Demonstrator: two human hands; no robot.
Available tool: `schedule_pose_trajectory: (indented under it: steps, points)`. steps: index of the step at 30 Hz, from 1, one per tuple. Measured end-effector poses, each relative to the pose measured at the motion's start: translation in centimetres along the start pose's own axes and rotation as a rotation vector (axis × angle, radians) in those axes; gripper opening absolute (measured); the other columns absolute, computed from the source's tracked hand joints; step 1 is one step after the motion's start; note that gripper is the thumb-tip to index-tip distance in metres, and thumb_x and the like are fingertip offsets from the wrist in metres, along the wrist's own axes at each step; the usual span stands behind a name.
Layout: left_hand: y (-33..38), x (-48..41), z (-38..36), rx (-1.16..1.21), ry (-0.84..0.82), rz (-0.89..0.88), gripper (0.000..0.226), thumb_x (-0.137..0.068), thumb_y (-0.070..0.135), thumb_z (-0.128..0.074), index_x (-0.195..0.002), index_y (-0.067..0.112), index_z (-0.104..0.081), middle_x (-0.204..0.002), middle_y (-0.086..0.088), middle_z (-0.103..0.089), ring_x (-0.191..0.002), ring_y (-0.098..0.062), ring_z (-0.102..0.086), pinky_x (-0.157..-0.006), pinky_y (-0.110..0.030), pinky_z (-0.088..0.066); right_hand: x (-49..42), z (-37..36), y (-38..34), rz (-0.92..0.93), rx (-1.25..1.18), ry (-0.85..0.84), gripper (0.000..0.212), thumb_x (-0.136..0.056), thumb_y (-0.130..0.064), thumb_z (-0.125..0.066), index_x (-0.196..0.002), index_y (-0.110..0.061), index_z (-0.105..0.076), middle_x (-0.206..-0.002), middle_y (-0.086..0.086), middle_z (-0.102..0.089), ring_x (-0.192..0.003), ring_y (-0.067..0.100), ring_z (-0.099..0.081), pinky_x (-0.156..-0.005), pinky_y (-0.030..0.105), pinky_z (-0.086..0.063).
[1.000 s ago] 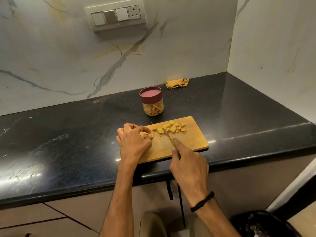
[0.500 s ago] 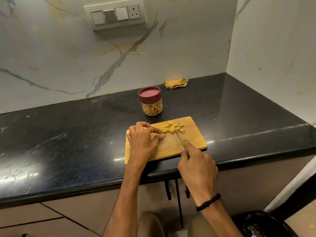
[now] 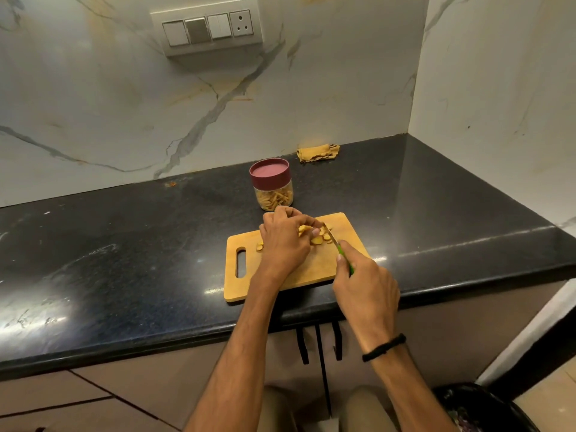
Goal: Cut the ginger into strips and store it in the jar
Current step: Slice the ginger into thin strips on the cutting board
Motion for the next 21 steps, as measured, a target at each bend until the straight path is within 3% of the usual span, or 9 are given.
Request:
schedule_pose_trajectory:
  steps: [2,6,9,13,21]
  points:
    - [0.0,-0.4,-0.1,-0.017,0.011,-0.014,0.025,-0.094,0.027,-0.067,-0.115,0.041,-0.069,-0.117,0.009,-0.046,-0.112,-0.014,-0.035,-0.09,-0.03,-0.03,0.1,0.1,-0.1,0.034,0.092,0.011,0.043,-0.102,-0.038,-0.04,-0.144,-0.044,-0.036,-0.076,-0.006,-0.05,-0.066,0.008,-0.045,-0.058,0.022,-0.034]
    - [0.0,-0.4,0.4,-0.051,0.037,-0.024,0.037,-0.095,0.018,-0.064,-0.123,0.041,-0.064,-0.121,0.005,-0.047,-0.114,-0.016,-0.036,-0.093,-0.032,-0.032,0.0,0.1,0.2,0.038,0.17,0.017,0.046,-0.102,-0.037,-0.04,-0.146,-0.046,-0.033,-0.092,-0.003,-0.048,-0.074,0.011,-0.046,-0.062,0.022,-0.036]
    - [0.4,0.2,0.6,-0.073,0.06,-0.087,0.041,-0.094,0.013,-0.064,-0.121,0.044,-0.064,-0.122,0.004,-0.045,-0.114,-0.016,-0.034,-0.088,-0.03,-0.027,0.1,0.0,0.1,0.032,0.192,0.004,0.048,-0.102,-0.036,-0.042,-0.147,-0.045,-0.03,-0.094,-0.001,-0.045,-0.074,0.011,-0.046,-0.062,0.023,-0.036]
    - [1.1,1.0,0.6,-0.174,0.051,-0.208,0.055,-0.089,0.001,-0.062,-0.112,0.05,-0.069,-0.139,0.003,-0.039,-0.122,-0.018,-0.03,-0.09,-0.028,-0.022,0.2,0.2,-0.1,0.04,0.187,0.022,0.049,-0.101,-0.033,-0.045,-0.147,-0.045,-0.032,-0.092,-0.001,-0.043,-0.074,0.011,-0.045,-0.062,0.024,-0.035]
    - [0.8,0.0,0.2,-0.262,-0.018,-0.14,0.053,-0.09,0.008,-0.062,-0.12,0.051,-0.066,-0.145,0.002,-0.032,-0.126,-0.02,-0.026,-0.096,-0.031,-0.025,0.3,1.5,0.1,-0.007,0.214,-0.011,0.047,-0.102,-0.034,-0.042,-0.147,-0.043,-0.033,-0.095,-0.003,-0.046,-0.077,0.009,-0.045,-0.063,0.021,-0.035]
Point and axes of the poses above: each hand's wrist, its own x-axis away from the middle knuckle, its own z-axis out of the back of the hand, y = z × x, the point moved 4 cm from there along -x, towards the middle knuckle
